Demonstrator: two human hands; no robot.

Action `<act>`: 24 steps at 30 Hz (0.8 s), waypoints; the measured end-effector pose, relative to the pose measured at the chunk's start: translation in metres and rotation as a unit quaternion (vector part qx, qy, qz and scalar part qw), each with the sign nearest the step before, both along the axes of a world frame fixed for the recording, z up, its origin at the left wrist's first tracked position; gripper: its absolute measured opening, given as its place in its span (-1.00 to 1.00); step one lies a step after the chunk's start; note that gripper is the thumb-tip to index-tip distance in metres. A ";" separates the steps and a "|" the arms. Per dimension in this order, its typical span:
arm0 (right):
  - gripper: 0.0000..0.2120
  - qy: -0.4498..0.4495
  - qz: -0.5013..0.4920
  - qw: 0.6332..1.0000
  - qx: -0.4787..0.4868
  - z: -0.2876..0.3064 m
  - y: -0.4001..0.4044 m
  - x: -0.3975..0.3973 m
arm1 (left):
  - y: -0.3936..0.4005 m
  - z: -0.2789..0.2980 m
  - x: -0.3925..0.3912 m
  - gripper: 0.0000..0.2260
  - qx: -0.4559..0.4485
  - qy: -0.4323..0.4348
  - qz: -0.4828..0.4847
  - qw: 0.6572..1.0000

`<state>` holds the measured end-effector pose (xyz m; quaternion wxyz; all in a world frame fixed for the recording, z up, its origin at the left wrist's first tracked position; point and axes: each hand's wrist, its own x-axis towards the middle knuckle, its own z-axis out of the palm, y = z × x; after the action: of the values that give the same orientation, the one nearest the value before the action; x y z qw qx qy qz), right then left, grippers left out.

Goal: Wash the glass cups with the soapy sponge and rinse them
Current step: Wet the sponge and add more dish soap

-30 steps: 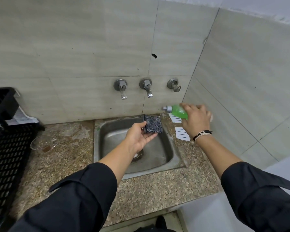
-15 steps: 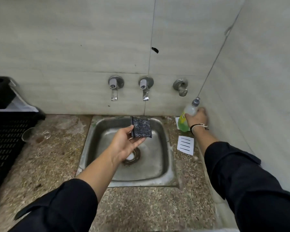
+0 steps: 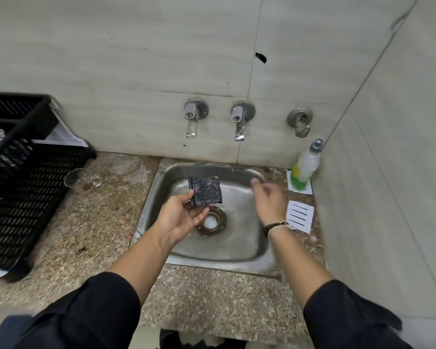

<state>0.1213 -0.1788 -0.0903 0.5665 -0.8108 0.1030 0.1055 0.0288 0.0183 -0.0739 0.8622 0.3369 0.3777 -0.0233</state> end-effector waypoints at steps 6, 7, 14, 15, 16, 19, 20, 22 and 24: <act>-0.77 0.205 0.168 0.915 0.303 0.009 0.098 -0.077 | 0.045 -0.010 -0.042 -0.82 0.067 -0.026 -0.008 0.997; -0.76 0.200 0.169 0.915 0.307 0.004 0.113 -0.083 | 0.056 -0.013 -0.050 -0.82 0.082 -0.025 -0.006 0.996; -0.90 0.217 0.152 0.915 0.305 -0.003 0.212 -0.117 | 0.156 -0.034 -0.092 -0.89 0.190 0.018 0.055 0.980; -0.91 0.220 0.148 0.915 0.303 -0.004 0.224 -0.118 | 0.176 -0.040 -0.093 -0.89 0.206 0.034 0.070 0.975; -0.92 0.224 0.144 0.916 0.299 -0.005 0.235 -0.119 | 0.195 -0.045 -0.094 -0.87 0.217 0.048 0.081 0.972; -0.93 0.230 0.127 0.922 0.285 -0.010 0.263 -0.117 | 0.240 -0.055 -0.088 -0.79 0.222 0.063 0.075 0.970; -0.94 0.229 0.124 0.925 0.276 -0.012 0.270 -0.115 | 0.249 -0.056 -0.083 -0.69 0.222 0.060 0.064 0.971; -0.94 0.223 0.117 0.929 0.272 -0.014 0.281 -0.113 | 0.262 -0.061 -0.069 -0.50 0.231 0.054 0.028 0.971; -0.94 0.213 0.111 0.931 0.275 -0.015 0.290 -0.110 | 0.269 -0.068 -0.055 -0.42 0.235 0.047 0.004 0.971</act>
<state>0.0114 0.1113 -0.1055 0.7167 -0.5880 0.0971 0.3621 -0.0259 0.2874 -0.1415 0.7399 0.5274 0.4143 0.0534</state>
